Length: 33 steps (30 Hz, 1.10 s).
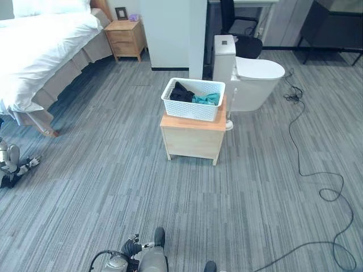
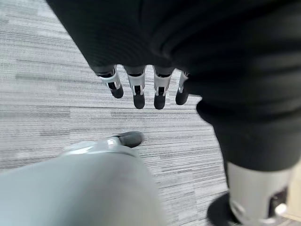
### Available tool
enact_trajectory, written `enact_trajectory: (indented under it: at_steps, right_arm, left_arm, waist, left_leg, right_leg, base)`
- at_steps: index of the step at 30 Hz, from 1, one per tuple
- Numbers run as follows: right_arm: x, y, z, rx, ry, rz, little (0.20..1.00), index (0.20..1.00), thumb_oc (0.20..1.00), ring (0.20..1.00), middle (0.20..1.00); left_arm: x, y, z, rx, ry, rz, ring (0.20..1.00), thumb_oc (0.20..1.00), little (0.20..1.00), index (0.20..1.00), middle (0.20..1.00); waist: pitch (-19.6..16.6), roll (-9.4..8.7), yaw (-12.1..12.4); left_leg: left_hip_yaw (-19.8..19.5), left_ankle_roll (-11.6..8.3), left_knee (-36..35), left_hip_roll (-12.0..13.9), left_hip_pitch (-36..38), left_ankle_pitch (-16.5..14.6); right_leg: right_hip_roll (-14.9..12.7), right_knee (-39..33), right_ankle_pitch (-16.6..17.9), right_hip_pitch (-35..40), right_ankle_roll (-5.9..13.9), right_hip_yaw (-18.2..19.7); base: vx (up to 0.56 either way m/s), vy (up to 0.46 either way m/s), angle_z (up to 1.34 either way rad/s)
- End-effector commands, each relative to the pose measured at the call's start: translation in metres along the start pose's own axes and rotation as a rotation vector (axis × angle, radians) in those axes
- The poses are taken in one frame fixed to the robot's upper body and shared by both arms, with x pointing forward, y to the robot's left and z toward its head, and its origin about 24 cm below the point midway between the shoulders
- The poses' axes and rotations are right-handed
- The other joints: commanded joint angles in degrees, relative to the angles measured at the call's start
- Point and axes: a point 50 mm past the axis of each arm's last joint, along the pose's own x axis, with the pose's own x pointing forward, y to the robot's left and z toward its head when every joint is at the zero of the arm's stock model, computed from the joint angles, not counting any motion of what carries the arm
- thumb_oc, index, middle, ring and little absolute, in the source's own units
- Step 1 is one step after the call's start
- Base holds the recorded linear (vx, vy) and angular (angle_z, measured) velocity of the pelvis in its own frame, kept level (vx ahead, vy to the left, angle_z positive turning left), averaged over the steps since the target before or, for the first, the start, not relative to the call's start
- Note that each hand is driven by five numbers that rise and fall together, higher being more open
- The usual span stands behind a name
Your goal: Grab the laundry basket,head to the washer,open it,put in the laundry and shut it.
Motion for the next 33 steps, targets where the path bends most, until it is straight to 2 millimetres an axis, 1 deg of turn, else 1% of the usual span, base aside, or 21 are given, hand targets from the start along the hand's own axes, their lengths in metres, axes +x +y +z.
enact_trajectory:
  at_steps: [1, 2, 3, 4, 6, 7, 8, 9, 11, 12, 13, 14, 16, 19, 20, 24, 28, 30, 31, 32, 33]
  right_arm:
    - [0.0, -0.005, -0.004, -0.017, 0.01, -0.017, 1.0, 1.0, 1.0, 1.0, 1.0]
    - [-0.001, -0.001, -0.01, -0.011, 0.031, -0.003, 1.0, 1.0, 1.0, 1.0, 1.0]
    - [-0.001, -0.001, -0.01, -0.011, 0.031, -0.003, 1.0, 1.0, 1.0, 1.0, 1.0]
    - [0.0, 0.001, -0.01, -0.002, 0.034, 0.006, 1.0, 1.0, 1.0, 1.0, 1.0]
    - [0.0, 0.003, -0.01, -0.007, 0.033, 0.016, 1.0, 1.0, 1.0, 1.0, 1.0]
    - [0.0, 0.002, -0.008, -0.009, 0.026, 0.017, 1.0, 1.0, 1.0, 1.0, 1.0]
    - [0.0, 0.002, -0.008, -0.009, 0.026, 0.016, 1.0, 1.0, 1.0, 1.0, 1.0]
    - [0.0, -0.001, 0.0, -0.008, -0.003, 0.005, 1.0, 1.0, 1.0, 1.0, 1.0]
    - [0.0, -0.002, 0.006, -0.006, -0.029, -0.003, 1.0, 1.0, 1.0, 1.0, 1.0]
    - [0.0, -0.001, 0.005, -0.009, -0.028, -0.001, 1.0, 1.0, 1.0, 1.0, 1.0]
    - [0.0, 0.001, 0.004, -0.025, -0.024, 0.004, 1.0, 1.0, 1.0, 1.0, 1.0]
    - [0.0, 0.001, 0.004, -0.025, -0.024, 0.004, 1.0, 1.0, 1.0, 1.0, 1.0]
    - [0.0, 0.002, 0.004, -0.025, -0.027, 0.004, 1.0, 1.0, 1.0, 1.0, 1.0]
    - [0.0, 0.002, 0.003, -0.02, -0.019, 0.005, 1.0, 1.0, 1.0, 1.0, 1.0]
    - [0.0, 0.002, 0.001, -0.004, -0.01, 0.007, 1.0, 1.0, 1.0, 1.0, 1.0]
    - [-0.001, 0.002, -0.012, 0.032, 0.026, 0.013, 1.0, 1.0, 1.0, 1.0, 1.0]
    - [-0.002, 0.003, -0.025, 0.037, 0.056, 0.017, 1.0, 1.0, 1.0, 1.0, 1.0]
    - [-0.003, 0.003, -0.04, 0.03, 0.114, 0.018, 1.0, 1.0, 1.0, 1.0, 1.0]
    - [-0.003, 0.003, -0.04, 0.03, 0.113, 0.019, 1.0, 1.0, 1.0, 1.0, 1.0]
    - [-0.003, 0.003, -0.04, 0.033, 0.117, 0.017, 1.0, 1.0, 1.0, 1.0, 1.0]
    - [-0.003, -0.002, -0.033, 0.042, 0.091, -0.002, 1.0, 1.0, 1.0, 1.0, 1.0]
  left_arm:
    - [0.001, -0.003, 0.003, -0.045, -0.015, 0.009, 1.0, 1.0, 1.0, 1.0, 1.0]
    - [0.0, 0.002, -0.003, -0.049, 0.012, 0.023, 1.0, 1.0, 1.0, 1.0, 1.0]
    - [0.0, 0.002, -0.003, -0.049, 0.012, 0.023, 1.0, 1.0, 1.0, 1.0, 1.0]
    - [-0.001, 0.004, -0.009, -0.035, 0.041, 0.022, 1.0, 1.0, 1.0, 1.0, 1.0]
    - [-0.001, 0.004, -0.012, 0.002, 0.058, 0.007, 1.0, 1.0, 1.0, 1.0, 1.0]
    - [-0.002, 0.004, -0.013, 0.015, 0.059, 0.004, 1.0, 1.0, 1.0, 1.0, 1.0]
    - [-0.002, 0.004, -0.013, 0.015, 0.059, 0.004, 1.0, 1.0, 1.0, 1.0, 1.0]
    - [-0.001, 0.005, -0.01, 0.03, 0.048, 0.001, 1.0, 1.0, 1.0, 1.0, 1.0]
    - [-0.001, 0.003, -0.009, 0.043, 0.045, -0.004, 1.0, 1.0, 1.0, 1.0, 1.0]
    - [-0.001, 0.004, -0.009, 0.045, 0.044, -0.003, 1.0, 1.0, 1.0, 1.0, 1.0]
    - [-0.001, 0.004, -0.008, 0.055, 0.042, -0.002, 1.0, 1.0, 1.0, 1.0, 1.0]
    - [-0.001, 0.004, -0.008, 0.055, 0.042, -0.002, 1.0, 1.0, 1.0, 1.0, 1.0]
    - [-0.001, 0.003, -0.008, 0.064, 0.038, -0.004, 1.0, 1.0, 1.0, 1.0, 1.0]
    - [0.0, 0.002, -0.005, 0.077, 0.028, -0.007, 1.0, 1.0, 1.0, 1.0, 1.0]
    - [0.001, 0.001, -0.001, 0.082, 0.014, -0.008, 1.0, 1.0, 1.0, 1.0, 1.0]
    - [0.001, 0.0, -0.001, 0.08, 0.015, -0.007, 1.0, 1.0, 1.0, 1.0, 1.0]
    - [0.001, -0.005, -0.007, 0.08, 0.034, -0.019, 1.0, 1.0, 1.0, 1.0, 1.0]
    - [0.001, -0.011, -0.009, 0.063, 0.047, -0.026, 1.0, 1.0, 1.0, 1.0, 1.0]
    - [0.001, -0.011, -0.009, 0.063, 0.047, -0.026, 1.0, 1.0, 1.0, 1.0, 1.0]
    - [0.0, -0.01, -0.011, 0.049, 0.055, -0.021, 1.0, 1.0, 1.0, 1.0, 1.0]
    - [0.0, -0.009, -0.01, 0.025, 0.049, -0.008, 1.0, 1.0, 1.0, 1.0, 1.0]
  waist:
    - [-2.8, -1.01, 1.2]
    - [-3.5, -2.02, 1.6]
    - [-3.7, -1.97, 1.6]
    - [-4.1, -2.58, 2.0]
    - [-4.6, -2.88, 1.9]
    - [-4.3, -2.68, 1.5]
    - [-4.5, -2.61, 1.6]
    - [-3.4, -1.41, 0.8]
    - [-2.3, 0.6, -0.5]
    - [-1.9, 1.22, -0.9]
    - [-1.2, 1.97, -2.0]
    - [-1.0, 2.0, -2.0]
    - [-0.5, 1.78, -2.8]
    - [-0.1, 0.45, -4.4]
    - [0.2, 0.06, -5.6]
    - [-1.0, -0.63, -7.5]
    - [-2.2, -1.17, -8.4]
    - [-2.9, 0.21, -8.6]
    - [-3.1, -0.01, -8.7]
    - [-3.0, 0.04, -8.3]
    - [-1.9, -0.98, -7.1]
  left_leg:
    - [-1.2, 3.99, 6.9, -2.2, -5.1, 1.3]
    - [-1.1, 5.36, 11.0, -3.8, -6.1, -0.1]
    - [-1.1, 5.37, 11.1, -3.7, -6.3, -0.1]
    - [-0.4, 7.1, 12.6, -5.4, -4.9, -2.6]
    - [0.1, 9.09, 12.4, -7.6, -2.7, -4.7]
    - [0.5, 10.31, 12.1, -8.6, -1.4, -5.9]
    - [0.5, 10.31, 12.0, -8.5, -1.5, -5.8]
    - [0.8, 12.26, 11.2, -9.6, 1.6, -7.7]
    - [0.6, 13.61, 9.7, -9.9, 6.2, -9.4]
    - [0.4, 13.76, 9.0, -10.0, 8.3, -10.0]
    - [-0.4, 13.37, 7.3, -9.9, 12.2, -11.0]
    - [-0.5, 13.34, 7.3, -9.9, 12.4, -11.0]
    - [-1.2, 12.67, 6.6, -9.9, 14.6, -12.1]
    - [-3.0, 11.53, 5.4, -10.5, 19.1, -14.8]
    - [-4.3, 10.96, 5.2, -10.4, 21.7, -16.4]
    - [-6.7, 9.94, 4.2, -10.0, 27.0, -19.1]
    - [-7.7, 8.98, 5.4, -8.7, 29.8, -21.2]
    - [-7.1, 5.06, 15.0, -4.7, 27.7, -14.8]
    - [-7.3, 5.1, 15.0, -4.9, 27.5, -14.5]
    - [-6.5, 3.5, 22.8, -3.0, 24.3, -9.4]
    - [-7.2, 3.46, 36.6, -3.0, 17.7, -4.0]
  right_leg:
    - [-3.0, 1.3, -7.6, 8.8, 5.84, 1.6]
    - [-5.9, 4.6, -8.1, 9.4, 6.68, 1.9]
    - [-5.8, 4.6, -8.0, 9.2, 6.68, 1.9]
    - [-8.1, 9.5, -6.9, 8.0, 7.34, 2.9]
    - [-9.9, 16.8, -1.4, 5.7, 8.54, 3.5]
    - [-11.0, 22.3, 2.9, 3.6, 9.01, 4.3]
    - [-10.9, 22.2, 3.0, 3.5, 9.0, 4.3]
    - [-12.6, 31.9, 8.2, 0.0, 9.27, 3.8]
    - [-14.1, 38.2, 10.1, -4.8, 9.16, 1.3]
    - [-14.4, 38.2, 8.0, -6.8, 8.54, -0.1]
    - [-13.6, 32.9, 3.9, -10.1, 7.31, -3.2]
    - [-13.5, 32.9, 3.8, -9.8, 7.28, -3.3]
    - [-12.3, 25.0, 2.8, -11.0, 7.25, -4.7]
    - [-9.8, 10.2, 6.4, -13.8, 9.17, -2.5]
    - [-8.5, 3.6, 9.3, -16.3, 10.79, 1.6]
    - [-7.6, 0.6, 12.0, -19.4, 11.95, 4.4]
    - [-7.0, 1.9, 13.4, -17.1, 10.93, 4.6]
    - [-4.5, 4.8, 10.9, -14.8, 8.3, 3.1]
    - [-4.7, 4.8, 10.9, -15.0, 8.33, 3.1]
    - [-3.9, 5.4, 9.3, -13.2, 6.71, 2.4]
    - [-3.2, 5.6, 7.1, -10.1, 4.27, 2.1]
  base:
    - [0.48, 0.24, -0.5]
    - [0.32, 0.168, -0.36]
    - [0.58, 0.331, -0.27]
    - [0.41, 0.267, -0.18]
    - [0.44, 0.329, -0.14]
    - [0.21, 0.203, -0.12]
    - [0.27, 0.314, 0.06]
    - [0.26, 0.303, 0.11]
    - [0.36, 0.316, 0.24]
    - [0.5, 0.156, 0.11]
    - [0.38, 0.066, 0.06]
    - [0.34, -0.005, 0.06]
    - [0.25, -0.078, 0.3]
    - [0.42, -0.142, 0.03]
    - [0.54, -0.155, -0.08]
    - [0.45, -0.142, 0.42]
    - [0.4, -0.209, 0.58]
    - [0.35, -0.259, 0.11]
    - [0.22, -0.221, 0.1]
    - [0.23, -0.292, 0.12]
    - [0.23, -0.292, 0.16]
